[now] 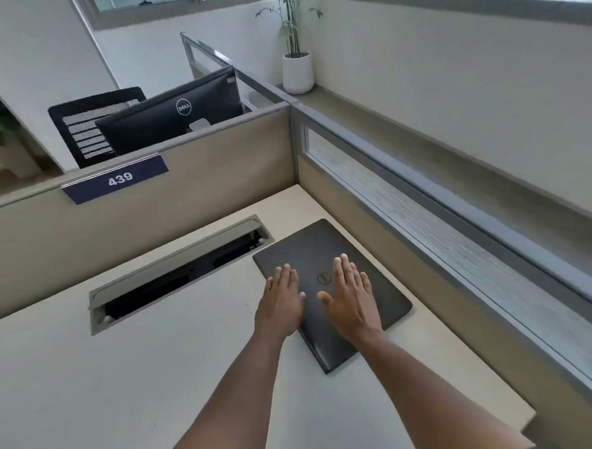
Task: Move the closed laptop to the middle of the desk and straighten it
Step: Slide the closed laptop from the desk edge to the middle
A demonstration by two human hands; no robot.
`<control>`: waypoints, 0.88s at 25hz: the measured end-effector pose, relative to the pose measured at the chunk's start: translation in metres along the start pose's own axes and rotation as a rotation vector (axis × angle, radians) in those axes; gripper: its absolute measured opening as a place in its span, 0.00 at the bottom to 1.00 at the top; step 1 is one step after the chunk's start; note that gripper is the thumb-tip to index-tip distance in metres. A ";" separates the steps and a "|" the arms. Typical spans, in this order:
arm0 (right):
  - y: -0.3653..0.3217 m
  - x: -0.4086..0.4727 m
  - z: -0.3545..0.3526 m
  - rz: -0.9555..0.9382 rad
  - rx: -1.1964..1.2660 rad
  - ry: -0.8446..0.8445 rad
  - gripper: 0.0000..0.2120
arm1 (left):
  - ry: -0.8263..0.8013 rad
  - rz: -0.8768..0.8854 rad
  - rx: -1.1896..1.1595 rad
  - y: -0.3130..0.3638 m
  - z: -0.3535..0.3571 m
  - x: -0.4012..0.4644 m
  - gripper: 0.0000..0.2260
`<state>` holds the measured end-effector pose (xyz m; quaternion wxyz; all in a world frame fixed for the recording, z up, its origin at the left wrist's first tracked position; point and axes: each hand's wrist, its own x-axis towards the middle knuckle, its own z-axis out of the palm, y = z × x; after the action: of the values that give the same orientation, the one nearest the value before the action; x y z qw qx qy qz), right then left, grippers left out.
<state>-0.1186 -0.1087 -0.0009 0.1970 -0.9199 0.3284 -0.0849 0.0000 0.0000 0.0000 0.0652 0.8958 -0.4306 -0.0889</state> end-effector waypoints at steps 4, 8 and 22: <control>0.012 -0.005 0.009 0.128 0.027 -0.004 0.37 | -0.054 0.025 0.060 -0.001 0.013 0.014 0.27; 0.013 -0.014 0.012 0.491 0.077 0.115 0.38 | -0.102 0.027 0.050 0.002 0.014 0.034 0.27; 0.014 -0.017 0.020 1.261 0.658 0.245 0.34 | -0.261 -0.064 -0.033 -0.032 -0.003 0.118 0.39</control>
<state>-0.1342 -0.1021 -0.0254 0.4371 -0.4321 0.7740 -0.1520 0.0976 -0.0724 -0.0155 0.0207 0.8887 -0.4050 -0.2138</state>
